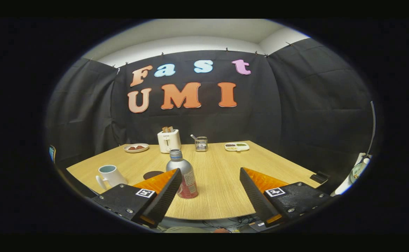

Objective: Take the bottle from table, then pour the juice into the cup, finally place the bottle on the coaster

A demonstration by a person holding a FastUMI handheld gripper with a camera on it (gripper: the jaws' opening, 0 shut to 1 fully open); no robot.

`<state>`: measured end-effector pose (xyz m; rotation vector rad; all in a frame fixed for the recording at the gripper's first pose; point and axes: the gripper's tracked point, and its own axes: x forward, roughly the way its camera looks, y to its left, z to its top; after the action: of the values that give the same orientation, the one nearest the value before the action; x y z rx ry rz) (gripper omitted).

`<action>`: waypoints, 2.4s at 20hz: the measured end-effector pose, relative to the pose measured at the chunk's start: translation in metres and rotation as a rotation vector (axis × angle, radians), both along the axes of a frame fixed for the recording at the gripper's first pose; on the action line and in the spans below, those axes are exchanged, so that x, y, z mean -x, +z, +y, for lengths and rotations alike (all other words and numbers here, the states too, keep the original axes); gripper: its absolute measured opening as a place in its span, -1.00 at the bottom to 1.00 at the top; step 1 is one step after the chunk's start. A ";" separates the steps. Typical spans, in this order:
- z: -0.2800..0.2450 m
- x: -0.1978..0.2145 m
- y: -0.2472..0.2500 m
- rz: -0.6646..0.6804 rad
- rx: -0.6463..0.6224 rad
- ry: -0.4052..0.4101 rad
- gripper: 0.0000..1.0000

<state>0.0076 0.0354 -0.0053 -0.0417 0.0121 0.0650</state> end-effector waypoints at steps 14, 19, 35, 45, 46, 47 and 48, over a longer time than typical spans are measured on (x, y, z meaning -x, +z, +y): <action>0.037 -0.027 -0.034 0.077 0.044 0.064 0.97; 0.047 -0.040 -0.052 0.123 0.050 0.087 0.97; 0.062 -0.086 -0.101 0.227 0.010 0.093 0.98; 0.073 -0.091 -0.110 0.255 0.023 0.113 0.60; 0.076 -0.089 -0.110 0.254 0.028 0.117 0.58; 0.079 -0.088 -0.109 0.255 0.038 0.123 0.58; 0.079 -0.086 -0.109 0.252 0.050 0.121 0.58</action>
<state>0.0939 0.1144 -0.1145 -0.0841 0.2635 0.1906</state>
